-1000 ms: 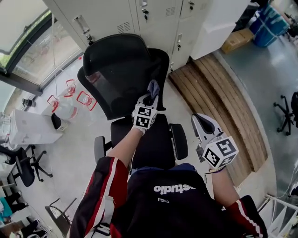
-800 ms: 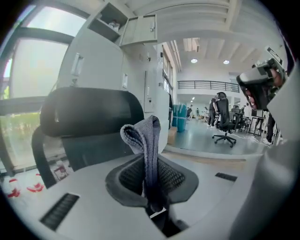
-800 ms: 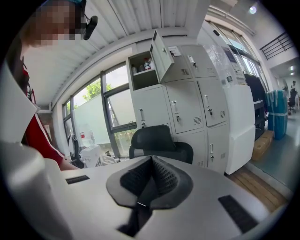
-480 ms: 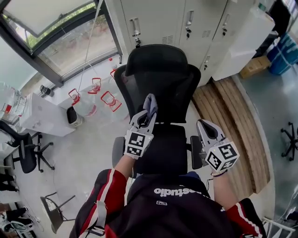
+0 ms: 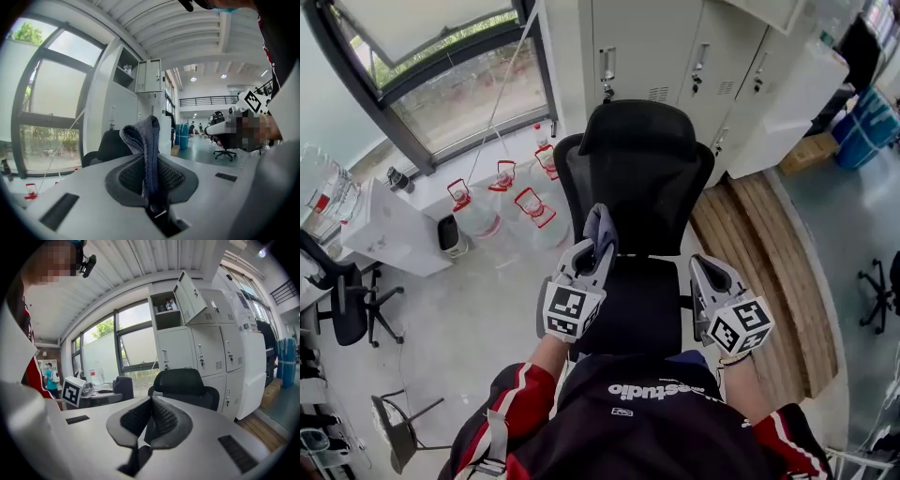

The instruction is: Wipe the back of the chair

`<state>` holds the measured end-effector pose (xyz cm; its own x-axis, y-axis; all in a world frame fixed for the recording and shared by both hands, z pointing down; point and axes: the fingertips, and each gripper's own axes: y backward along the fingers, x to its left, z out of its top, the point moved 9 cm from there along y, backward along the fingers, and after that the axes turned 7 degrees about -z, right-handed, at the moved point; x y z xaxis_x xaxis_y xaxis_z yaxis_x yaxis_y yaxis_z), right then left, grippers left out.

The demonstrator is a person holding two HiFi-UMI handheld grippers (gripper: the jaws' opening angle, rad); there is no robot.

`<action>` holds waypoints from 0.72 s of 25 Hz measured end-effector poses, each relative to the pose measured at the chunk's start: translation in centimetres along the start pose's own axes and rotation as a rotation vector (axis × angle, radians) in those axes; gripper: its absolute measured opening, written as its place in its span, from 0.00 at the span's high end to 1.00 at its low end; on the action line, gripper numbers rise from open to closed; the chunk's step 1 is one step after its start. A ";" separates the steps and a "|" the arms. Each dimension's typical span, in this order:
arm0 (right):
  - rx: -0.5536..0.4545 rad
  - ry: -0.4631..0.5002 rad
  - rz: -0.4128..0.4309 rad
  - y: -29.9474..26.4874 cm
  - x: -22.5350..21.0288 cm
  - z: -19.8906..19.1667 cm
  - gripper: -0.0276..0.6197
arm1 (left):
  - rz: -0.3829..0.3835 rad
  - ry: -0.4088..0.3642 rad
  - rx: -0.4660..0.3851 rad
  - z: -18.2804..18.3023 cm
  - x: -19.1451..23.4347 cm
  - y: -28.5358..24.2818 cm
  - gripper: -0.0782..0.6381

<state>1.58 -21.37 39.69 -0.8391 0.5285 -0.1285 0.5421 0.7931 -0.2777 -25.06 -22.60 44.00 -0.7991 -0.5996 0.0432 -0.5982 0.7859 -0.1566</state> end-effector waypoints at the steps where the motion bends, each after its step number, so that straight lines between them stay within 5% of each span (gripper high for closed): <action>1: -0.003 0.004 0.007 0.6 0.3 0.0 0.94 | 0.001 -0.002 -0.008 0.3 -0.6 0.7 0.81; 8: -0.041 0.019 0.076 8.1 1.7 -1.0 0.94 | 0.034 -0.008 -0.032 1.1 -8.7 6.0 0.81; 18: -0.051 -0.042 0.153 26.3 -0.2 -8.3 0.94 | 0.100 -0.009 -0.025 -0.1 -28.8 14.0 0.81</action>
<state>16.35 1.87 40.35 -0.7471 0.6320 -0.2059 0.6644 0.7193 -0.2032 -10.41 5.63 40.64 -0.8544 -0.5192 0.0197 -0.5168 0.8454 -0.1347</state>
